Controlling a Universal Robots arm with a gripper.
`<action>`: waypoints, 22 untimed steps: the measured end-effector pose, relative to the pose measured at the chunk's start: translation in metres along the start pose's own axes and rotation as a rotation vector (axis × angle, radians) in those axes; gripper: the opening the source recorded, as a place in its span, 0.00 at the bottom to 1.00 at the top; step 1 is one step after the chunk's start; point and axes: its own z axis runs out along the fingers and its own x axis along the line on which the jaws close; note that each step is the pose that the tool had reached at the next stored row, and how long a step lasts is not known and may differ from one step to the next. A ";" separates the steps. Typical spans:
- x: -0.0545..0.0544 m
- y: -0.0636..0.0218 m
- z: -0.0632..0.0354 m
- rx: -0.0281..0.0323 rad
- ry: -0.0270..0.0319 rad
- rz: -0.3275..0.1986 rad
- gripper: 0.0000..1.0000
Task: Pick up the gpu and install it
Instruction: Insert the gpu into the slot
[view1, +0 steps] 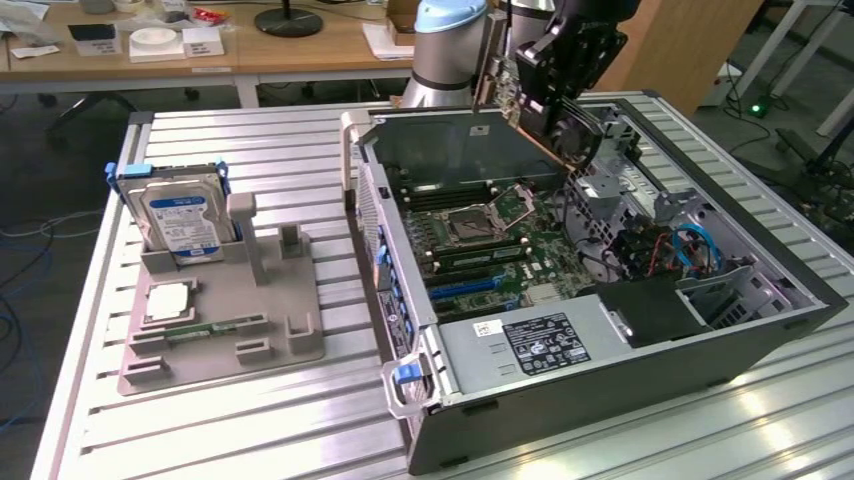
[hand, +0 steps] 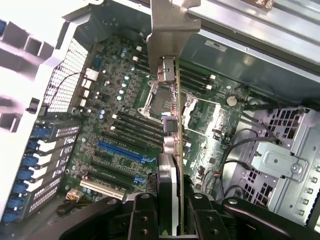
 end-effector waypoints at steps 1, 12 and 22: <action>0.000 0.0000 0.0000 -0.0002 0.0004 -0.010 0.28; 0.000 0.0000 0.0000 -0.0020 0.0055 -0.128 0.28; 0.000 0.0000 0.0000 -0.0037 0.0100 -0.236 0.28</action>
